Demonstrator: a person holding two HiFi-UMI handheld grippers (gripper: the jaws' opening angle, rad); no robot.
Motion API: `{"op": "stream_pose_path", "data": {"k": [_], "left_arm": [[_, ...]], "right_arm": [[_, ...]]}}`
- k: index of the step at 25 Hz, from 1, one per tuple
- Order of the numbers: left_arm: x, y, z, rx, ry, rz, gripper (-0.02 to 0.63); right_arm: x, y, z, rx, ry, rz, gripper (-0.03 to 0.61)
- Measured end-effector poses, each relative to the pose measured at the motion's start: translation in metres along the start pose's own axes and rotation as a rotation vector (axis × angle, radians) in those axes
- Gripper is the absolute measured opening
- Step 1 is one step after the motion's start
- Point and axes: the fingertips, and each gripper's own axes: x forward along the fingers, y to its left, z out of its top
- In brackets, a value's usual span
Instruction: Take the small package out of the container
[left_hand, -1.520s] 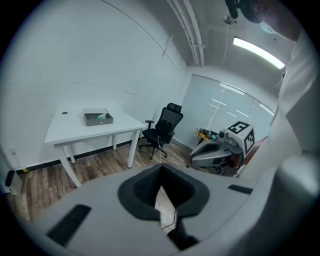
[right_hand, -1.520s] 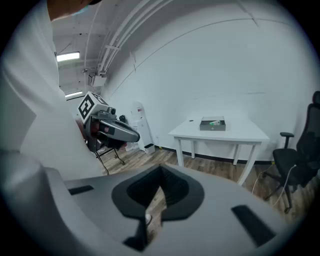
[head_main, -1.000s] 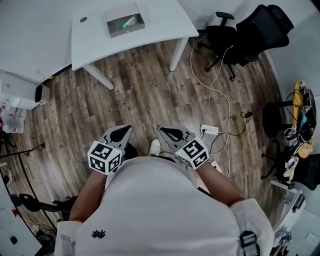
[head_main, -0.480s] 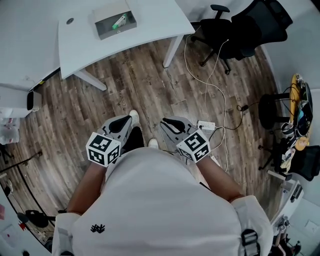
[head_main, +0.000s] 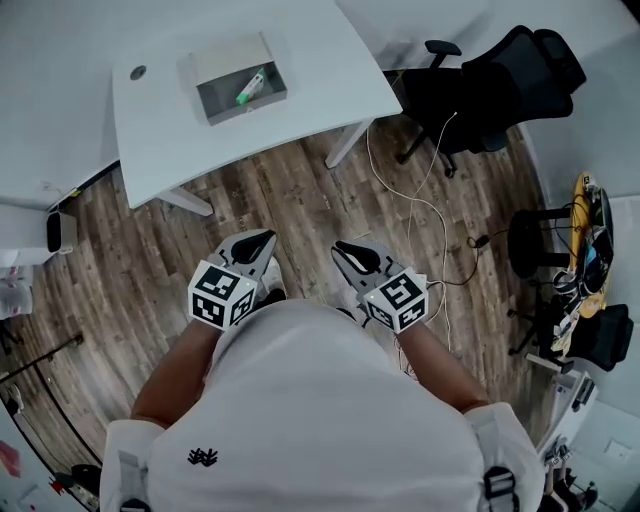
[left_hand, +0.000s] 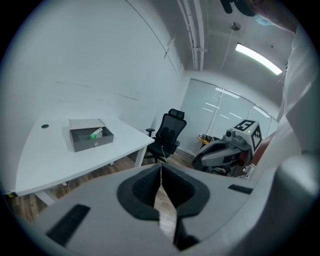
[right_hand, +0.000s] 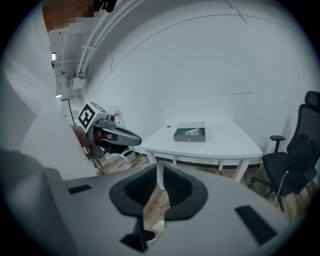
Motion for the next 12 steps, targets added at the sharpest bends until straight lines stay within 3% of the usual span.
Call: {"op": "stream_pose_path", "data": {"k": [5,8,12], "left_arm": [[0.012,0.038,0.005,-0.010,0.006,-0.004,0.009],[0.016,0.054,0.008,-0.025,0.011,0.007,0.058],[0.024,0.075,0.020,-0.024,0.007,0.042,0.065]], "right_arm": [[0.026,-0.015,0.022,-0.018,0.010,-0.021,0.043],[0.035,-0.020,0.028,-0.018,0.019,-0.024,0.057],[0.050,-0.033,0.038,-0.016,0.018,-0.004,0.075]]}}
